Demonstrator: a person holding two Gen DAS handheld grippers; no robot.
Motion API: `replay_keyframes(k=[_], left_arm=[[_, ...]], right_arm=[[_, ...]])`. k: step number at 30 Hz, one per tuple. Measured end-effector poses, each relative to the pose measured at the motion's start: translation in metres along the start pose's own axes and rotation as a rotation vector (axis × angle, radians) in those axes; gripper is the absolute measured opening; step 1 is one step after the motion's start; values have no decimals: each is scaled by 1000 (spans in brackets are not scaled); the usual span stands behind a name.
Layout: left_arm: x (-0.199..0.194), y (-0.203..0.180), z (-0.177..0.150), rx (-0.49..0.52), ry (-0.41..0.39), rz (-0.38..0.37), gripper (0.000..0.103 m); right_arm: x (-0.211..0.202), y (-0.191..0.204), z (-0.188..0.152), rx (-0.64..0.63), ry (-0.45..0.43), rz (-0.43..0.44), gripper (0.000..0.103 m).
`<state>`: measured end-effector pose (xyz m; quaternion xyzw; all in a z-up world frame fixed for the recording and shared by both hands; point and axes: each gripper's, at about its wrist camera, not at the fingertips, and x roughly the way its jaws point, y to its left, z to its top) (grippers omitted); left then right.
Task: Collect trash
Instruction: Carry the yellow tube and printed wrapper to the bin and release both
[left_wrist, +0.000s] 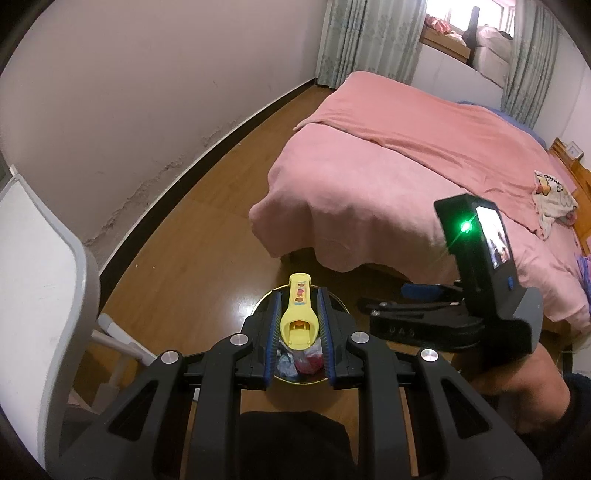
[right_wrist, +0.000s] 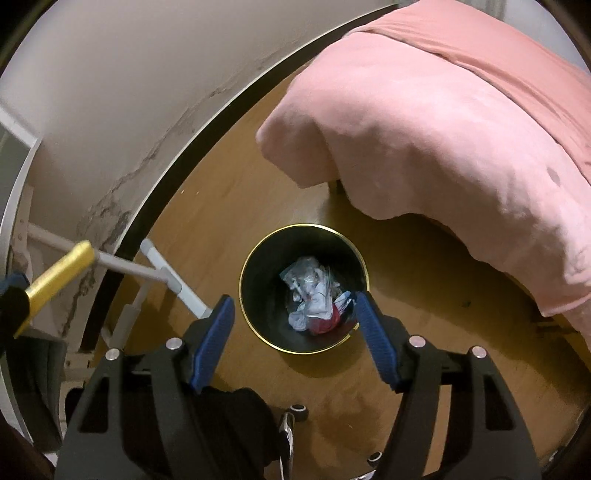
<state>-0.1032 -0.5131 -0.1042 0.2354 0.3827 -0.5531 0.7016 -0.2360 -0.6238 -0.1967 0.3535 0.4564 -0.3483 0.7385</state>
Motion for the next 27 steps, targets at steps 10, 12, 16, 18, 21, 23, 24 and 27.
replay_keyframes(k=[10, 12, 16, 18, 21, 23, 24, 27], left_arm=[[42, -15, -2, 8, 61, -33, 19], [51, -20, -2, 15, 72, -53, 19], [67, -25, 2, 9, 70, -65, 39], [67, -25, 4, -3, 53, -63, 65], [67, -26, 6, 5, 46, -57, 66], [67, -25, 7, 0, 47, -58, 66], [66, -25, 7, -4, 47, -57, 66], [60, -19, 7, -20, 44, -53, 67]], right_arm=[[-19, -29, 7, 139, -82, -31, 66], [-21, -34, 7, 160, -93, -34, 66], [-23, -46, 9, 209, -101, -24, 67], [-22, -49, 8, 224, -99, -18, 67], [-19, -50, 8, 222, -89, -12, 67], [-19, -49, 7, 211, -86, -10, 67], [-18, -47, 7, 202, -85, -12, 67], [-18, -43, 6, 176, -85, -20, 68]])
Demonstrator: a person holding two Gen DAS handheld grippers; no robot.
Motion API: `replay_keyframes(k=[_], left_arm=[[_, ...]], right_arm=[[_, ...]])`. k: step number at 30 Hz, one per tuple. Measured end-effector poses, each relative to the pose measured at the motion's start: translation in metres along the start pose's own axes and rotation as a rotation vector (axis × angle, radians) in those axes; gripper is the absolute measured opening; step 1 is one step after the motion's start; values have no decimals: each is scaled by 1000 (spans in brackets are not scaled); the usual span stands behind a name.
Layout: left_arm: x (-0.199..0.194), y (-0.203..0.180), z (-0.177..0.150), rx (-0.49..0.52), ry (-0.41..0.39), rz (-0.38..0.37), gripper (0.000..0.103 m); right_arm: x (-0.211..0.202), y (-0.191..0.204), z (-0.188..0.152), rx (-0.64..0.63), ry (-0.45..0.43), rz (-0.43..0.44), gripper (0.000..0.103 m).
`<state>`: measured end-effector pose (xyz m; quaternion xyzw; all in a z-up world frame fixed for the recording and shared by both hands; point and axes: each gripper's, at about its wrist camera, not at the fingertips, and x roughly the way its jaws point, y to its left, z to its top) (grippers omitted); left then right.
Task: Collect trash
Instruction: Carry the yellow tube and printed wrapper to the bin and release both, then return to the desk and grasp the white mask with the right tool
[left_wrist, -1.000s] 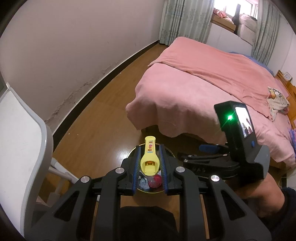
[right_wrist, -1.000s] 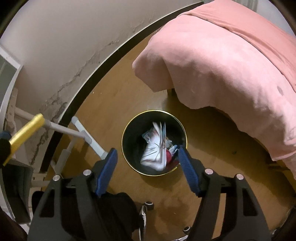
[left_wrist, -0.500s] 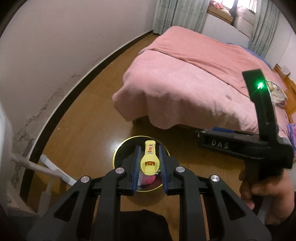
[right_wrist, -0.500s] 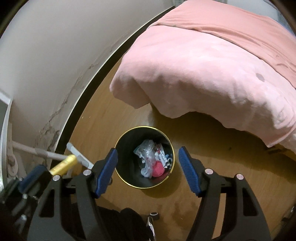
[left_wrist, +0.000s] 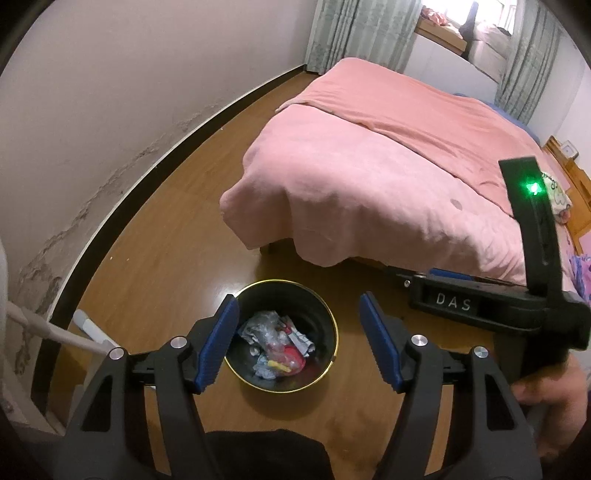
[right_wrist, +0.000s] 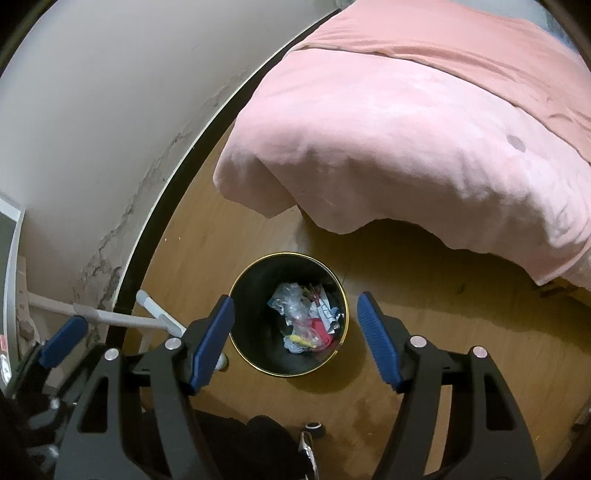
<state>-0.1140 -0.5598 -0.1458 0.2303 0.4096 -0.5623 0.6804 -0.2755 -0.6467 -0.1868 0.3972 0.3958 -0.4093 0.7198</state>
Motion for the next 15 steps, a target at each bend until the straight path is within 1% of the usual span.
replay_keyframes(k=[2, 4, 6, 8, 9, 11, 13, 15], left_arm=[[-14, 5, -1, -7, -14, 5, 72], [-31, 10, -3, -6, -37, 25, 83], [-62, 20, -6, -5, -89, 78, 91], [-99, 37, -12, -23, -156, 134, 94], [-119, 51, -17, -41, -189, 157, 96], [-157, 84, -29, -89, -238, 208, 97], [-192, 121, -46, -153, -271, 275, 97], [-226, 167, -69, -224, -287, 349, 97]], right_arm=[[-1, 4, -1, -24, -4, -11, 68], [-7, 13, -3, -63, -23, -21, 68], [-16, 25, -5, -103, -57, -36, 68], [-34, 46, -9, -168, -106, -39, 69], [-40, 56, -11, -192, -121, -31, 71], [-58, 83, -18, -249, -151, 7, 73], [-77, 128, -32, -337, -176, 68, 73], [-91, 172, -47, -425, -192, 122, 73]])
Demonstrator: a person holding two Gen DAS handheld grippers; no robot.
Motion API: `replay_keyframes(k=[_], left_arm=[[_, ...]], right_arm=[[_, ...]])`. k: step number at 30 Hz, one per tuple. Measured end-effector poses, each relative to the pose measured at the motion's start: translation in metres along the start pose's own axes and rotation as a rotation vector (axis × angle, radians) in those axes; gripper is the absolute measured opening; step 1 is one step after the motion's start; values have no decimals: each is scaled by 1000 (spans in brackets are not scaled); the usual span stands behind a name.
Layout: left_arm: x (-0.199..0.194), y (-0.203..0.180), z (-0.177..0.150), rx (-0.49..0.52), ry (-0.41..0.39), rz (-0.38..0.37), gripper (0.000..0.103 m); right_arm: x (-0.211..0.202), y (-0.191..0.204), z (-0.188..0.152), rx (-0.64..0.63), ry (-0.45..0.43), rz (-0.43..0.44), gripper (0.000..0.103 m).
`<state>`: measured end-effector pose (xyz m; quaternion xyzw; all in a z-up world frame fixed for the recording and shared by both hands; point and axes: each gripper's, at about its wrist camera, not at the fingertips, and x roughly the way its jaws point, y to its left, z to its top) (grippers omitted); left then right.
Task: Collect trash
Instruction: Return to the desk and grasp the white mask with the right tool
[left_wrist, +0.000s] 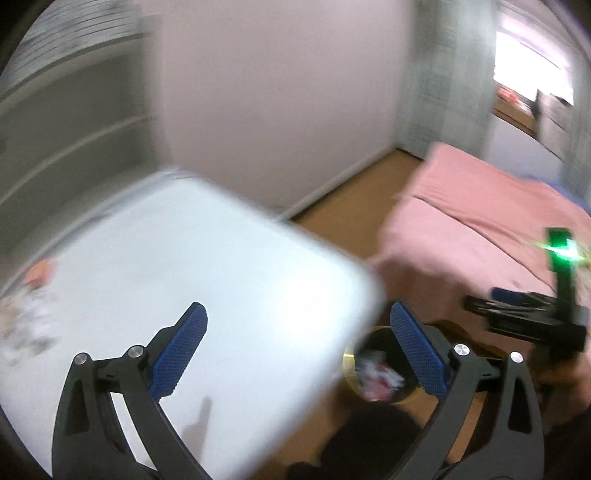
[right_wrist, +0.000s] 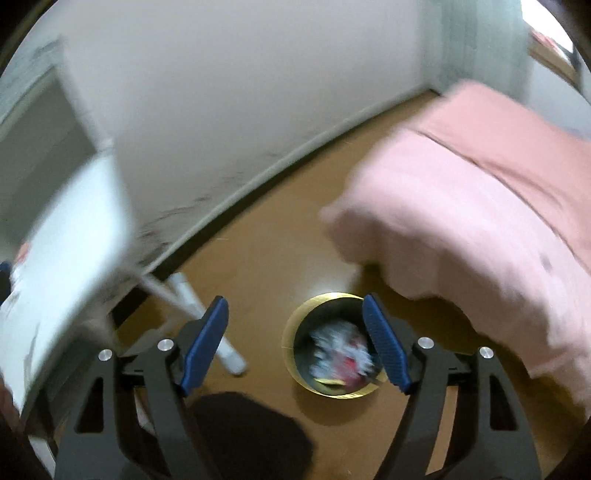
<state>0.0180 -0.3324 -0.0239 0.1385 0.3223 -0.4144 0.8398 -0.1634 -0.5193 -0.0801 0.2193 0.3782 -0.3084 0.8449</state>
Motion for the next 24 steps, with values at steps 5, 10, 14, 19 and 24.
replay_keyframes(k=[5, 10, 14, 19, 24], left_arm=[[-45, 126, -26, -116, 7, 234, 97], [-90, 225, -65, -266, 19, 392, 97], [-115, 270, -100, -356, 34, 449, 97], [-121, 296, -121, -391, 55, 453, 97], [-113, 310, -119, -393, 62, 440, 97]], right_arm=[[-8, 149, 17, -219, -9, 220, 73], [6, 305, 18, -447, 41, 398, 73], [22, 401, 14, -557, 71, 449, 73], [53, 464, 16, -571, 127, 450, 73], [73, 482, 20, -549, 150, 428, 72]])
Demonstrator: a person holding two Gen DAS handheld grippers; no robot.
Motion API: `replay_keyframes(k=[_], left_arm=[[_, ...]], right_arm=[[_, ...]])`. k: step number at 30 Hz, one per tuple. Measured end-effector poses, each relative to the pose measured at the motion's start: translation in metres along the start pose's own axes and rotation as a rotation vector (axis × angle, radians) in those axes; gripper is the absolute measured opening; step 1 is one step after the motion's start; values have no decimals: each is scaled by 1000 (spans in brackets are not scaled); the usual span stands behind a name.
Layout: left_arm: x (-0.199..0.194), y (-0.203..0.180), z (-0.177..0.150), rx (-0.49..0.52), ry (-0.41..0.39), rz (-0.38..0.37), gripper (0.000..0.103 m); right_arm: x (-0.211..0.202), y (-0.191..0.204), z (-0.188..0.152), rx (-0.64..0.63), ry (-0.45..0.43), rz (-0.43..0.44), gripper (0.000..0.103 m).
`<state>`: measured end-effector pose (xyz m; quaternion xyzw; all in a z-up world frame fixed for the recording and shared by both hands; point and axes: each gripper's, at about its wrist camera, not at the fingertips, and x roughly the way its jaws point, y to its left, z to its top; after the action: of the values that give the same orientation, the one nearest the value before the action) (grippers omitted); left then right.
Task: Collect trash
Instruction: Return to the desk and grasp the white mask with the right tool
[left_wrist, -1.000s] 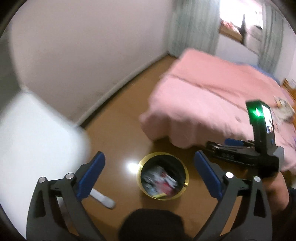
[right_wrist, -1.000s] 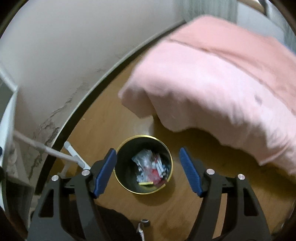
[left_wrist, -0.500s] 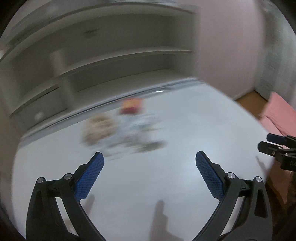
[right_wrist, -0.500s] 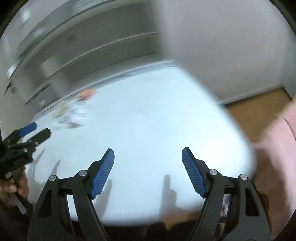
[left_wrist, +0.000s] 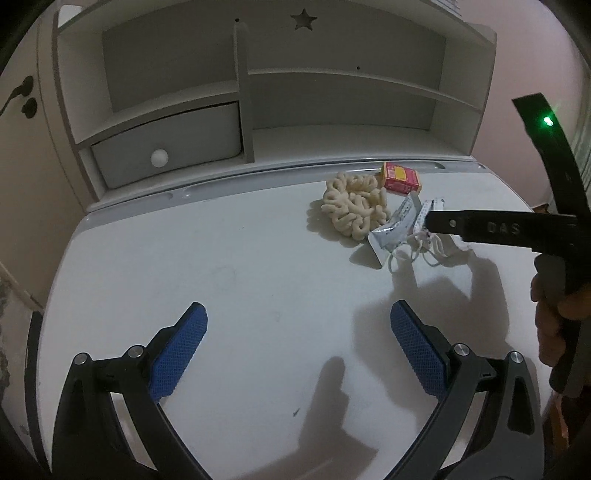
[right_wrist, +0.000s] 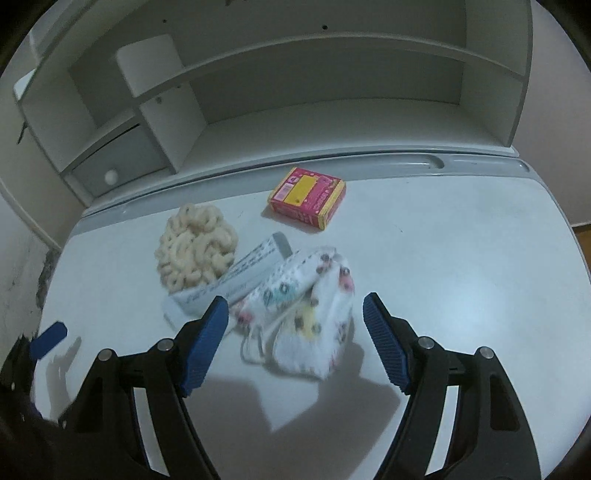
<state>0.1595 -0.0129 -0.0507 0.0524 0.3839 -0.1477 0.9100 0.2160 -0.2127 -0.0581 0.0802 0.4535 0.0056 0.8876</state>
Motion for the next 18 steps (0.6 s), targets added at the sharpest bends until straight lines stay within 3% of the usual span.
replay_keyframes(k=[3, 5, 6, 7, 13, 18], left_arm=[[8, -7, 7, 9, 1, -15, 97], [13, -11, 11, 17, -3, -21, 97], [16, -13, 13, 23, -4, -24, 97], [17, -16, 14, 32, -4, -25, 97], [37, -45, 28, 122, 1, -53, 96], [64, -68, 40, 153, 60, -70, 94]], right_arm=[[10, -1, 2, -3, 17, -12, 63], [12, -2, 0, -7, 17, -21, 46], [11, -2, -1, -13, 19, -17, 26], [11, -4, -1, -11, 21, -5, 23], [-26, -29, -17, -5, -36, 14, 22], [-52, -55, -35, 12, -48, 17, 22]])
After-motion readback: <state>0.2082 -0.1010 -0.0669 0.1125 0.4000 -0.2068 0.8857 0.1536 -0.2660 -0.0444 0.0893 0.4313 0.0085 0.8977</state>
